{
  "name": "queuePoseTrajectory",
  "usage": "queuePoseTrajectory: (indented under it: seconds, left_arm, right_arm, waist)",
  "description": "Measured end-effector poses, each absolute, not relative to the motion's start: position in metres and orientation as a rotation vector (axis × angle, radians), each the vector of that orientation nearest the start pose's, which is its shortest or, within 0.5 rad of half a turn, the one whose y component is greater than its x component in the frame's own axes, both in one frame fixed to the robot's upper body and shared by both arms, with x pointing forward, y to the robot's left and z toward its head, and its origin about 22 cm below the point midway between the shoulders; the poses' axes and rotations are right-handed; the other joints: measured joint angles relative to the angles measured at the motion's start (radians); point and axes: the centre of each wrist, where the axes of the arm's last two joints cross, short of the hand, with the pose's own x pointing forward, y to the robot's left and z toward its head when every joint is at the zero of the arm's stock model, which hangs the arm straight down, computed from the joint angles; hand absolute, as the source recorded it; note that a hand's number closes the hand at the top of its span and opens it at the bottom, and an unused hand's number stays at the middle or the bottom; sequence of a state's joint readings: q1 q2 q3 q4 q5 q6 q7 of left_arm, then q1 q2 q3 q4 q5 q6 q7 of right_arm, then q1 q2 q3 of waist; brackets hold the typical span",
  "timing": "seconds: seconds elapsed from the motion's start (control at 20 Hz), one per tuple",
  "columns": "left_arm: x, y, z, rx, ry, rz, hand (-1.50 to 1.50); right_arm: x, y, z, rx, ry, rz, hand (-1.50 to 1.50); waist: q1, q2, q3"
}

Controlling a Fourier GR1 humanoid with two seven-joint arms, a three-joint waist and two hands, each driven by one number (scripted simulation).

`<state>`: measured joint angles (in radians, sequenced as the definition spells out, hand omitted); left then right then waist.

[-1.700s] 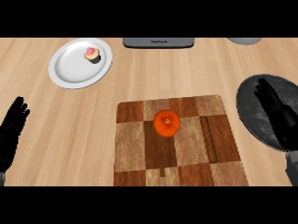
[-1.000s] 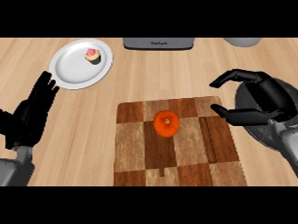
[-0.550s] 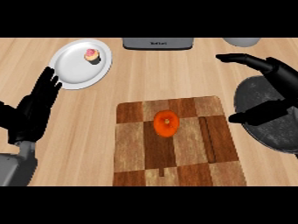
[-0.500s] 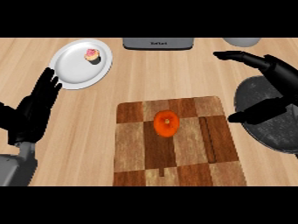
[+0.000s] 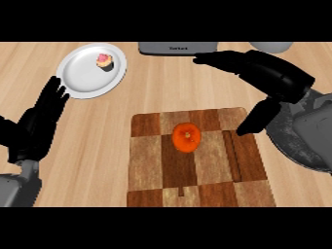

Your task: Pick the squash from the cutting board and place it in the pan

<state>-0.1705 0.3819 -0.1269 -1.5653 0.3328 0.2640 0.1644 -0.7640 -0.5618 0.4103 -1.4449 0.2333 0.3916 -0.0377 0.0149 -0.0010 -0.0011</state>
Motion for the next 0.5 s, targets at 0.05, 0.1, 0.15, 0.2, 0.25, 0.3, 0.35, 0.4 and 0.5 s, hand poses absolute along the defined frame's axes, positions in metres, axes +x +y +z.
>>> queuePoseTrajectory:
  seconds: [0.05, 0.1, 0.15, 0.2, 0.25, 0.3, 0.35, 0.4, 0.5]
  left_arm:
    - [0.280, 0.273, 0.062, 0.095, -1.518, 0.031, 0.00]
    - [0.283, 0.271, 0.061, 0.097, -1.517, 0.032, 0.00]
    - [0.283, 0.270, 0.059, 0.096, -1.517, 0.033, 0.00]
    - [0.281, 0.271, 0.057, 0.094, -1.517, 0.034, 0.00]
    - [0.282, 0.270, 0.056, 0.093, -1.519, 0.033, 0.00]
    - [0.282, 0.273, 0.057, 0.096, -1.518, 0.033, 0.00]
    - [0.282, 0.273, 0.057, 0.097, -1.521, 0.032, 0.00]
    - [0.281, 0.272, 0.058, 0.092, -1.522, 0.032, 0.00]
    - [0.282, 0.270, 0.060, 0.094, -1.520, 0.035, 0.00]
  right_arm:
    - [0.354, -0.183, 0.194, -0.236, -1.711, 1.531, -1.50]
    - [0.354, -0.177, 0.197, -0.247, -1.674, 1.575, -1.50]
    - [0.355, -0.171, 0.196, -0.255, -1.626, 1.622, -1.50]
    - [0.355, -0.166, 0.194, -0.258, -1.570, 1.669, -1.50]
    - [0.355, -0.160, 0.191, -0.257, -1.514, 1.716, -1.50]
    - [0.353, -0.154, 0.187, -0.259, -1.461, 1.761, -1.50]
    - [0.351, -0.148, 0.186, -0.259, -1.418, 1.799, -1.50]
    - [0.349, -0.144, 0.184, -0.262, -1.380, 1.832, -1.50]
    - [0.346, -0.137, 0.179, -0.266, -1.328, 1.882, -1.50]
  waist:
    - [0.000, 0.000, 0.000]
    - [-0.002, 0.001, 0.000]
    - [-0.001, 0.001, 0.000]
    - [-0.001, 0.001, -0.001]
    - [-0.001, 0.001, -0.001]
    - [-0.001, 0.001, -0.001]
    - [-0.004, 0.000, -0.001]
    - [-0.005, 0.000, 0.000]
    - [-0.007, 0.000, 0.000]
